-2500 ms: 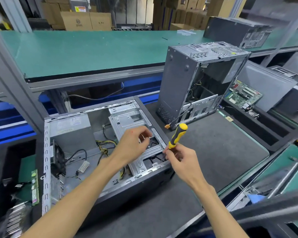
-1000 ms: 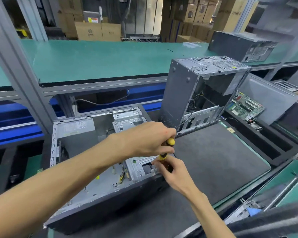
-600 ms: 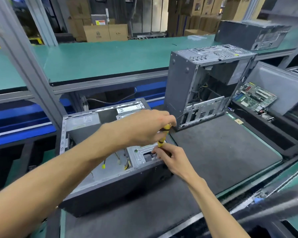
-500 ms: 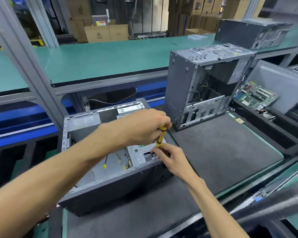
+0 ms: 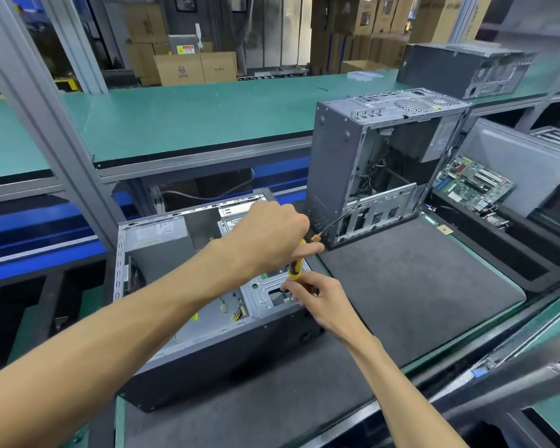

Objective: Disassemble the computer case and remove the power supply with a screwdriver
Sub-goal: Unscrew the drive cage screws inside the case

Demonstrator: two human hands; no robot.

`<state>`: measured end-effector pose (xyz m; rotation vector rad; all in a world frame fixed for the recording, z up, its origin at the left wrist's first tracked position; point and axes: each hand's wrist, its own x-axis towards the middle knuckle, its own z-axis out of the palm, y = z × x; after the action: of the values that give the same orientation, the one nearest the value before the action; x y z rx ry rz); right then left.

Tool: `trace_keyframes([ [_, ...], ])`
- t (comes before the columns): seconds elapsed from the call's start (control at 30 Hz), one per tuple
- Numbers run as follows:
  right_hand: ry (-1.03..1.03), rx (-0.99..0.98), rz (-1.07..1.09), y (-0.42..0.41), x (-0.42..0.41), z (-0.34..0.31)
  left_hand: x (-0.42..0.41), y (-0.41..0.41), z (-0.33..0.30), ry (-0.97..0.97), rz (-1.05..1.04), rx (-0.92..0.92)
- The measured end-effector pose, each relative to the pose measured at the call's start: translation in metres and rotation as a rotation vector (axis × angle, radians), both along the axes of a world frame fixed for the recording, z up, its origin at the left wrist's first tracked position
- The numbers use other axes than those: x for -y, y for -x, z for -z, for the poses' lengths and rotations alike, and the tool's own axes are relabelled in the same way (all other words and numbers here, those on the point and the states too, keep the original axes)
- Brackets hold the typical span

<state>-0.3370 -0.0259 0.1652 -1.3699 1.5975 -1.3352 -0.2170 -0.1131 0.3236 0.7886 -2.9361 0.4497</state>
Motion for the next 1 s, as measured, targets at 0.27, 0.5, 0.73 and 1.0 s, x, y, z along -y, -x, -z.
trace_keyframes([
  [0.27,0.028,0.008,-0.011,0.001,-0.002,0.002,-0.002,-0.022,-0.002,-0.493,0.228,-0.137],
  [0.5,0.061,0.054,0.035,-0.001,-0.003,0.001,-0.012,-0.001,0.001,-0.146,0.021,-0.075],
  [0.73,0.031,0.045,0.048,-0.003,-0.003,0.003,-0.020,-0.013,-0.001,-0.330,0.139,-0.119],
  [1.0,0.064,0.083,0.023,0.000,-0.005,0.000,-0.017,-0.010,-0.013,-0.382,0.120,-0.076],
])
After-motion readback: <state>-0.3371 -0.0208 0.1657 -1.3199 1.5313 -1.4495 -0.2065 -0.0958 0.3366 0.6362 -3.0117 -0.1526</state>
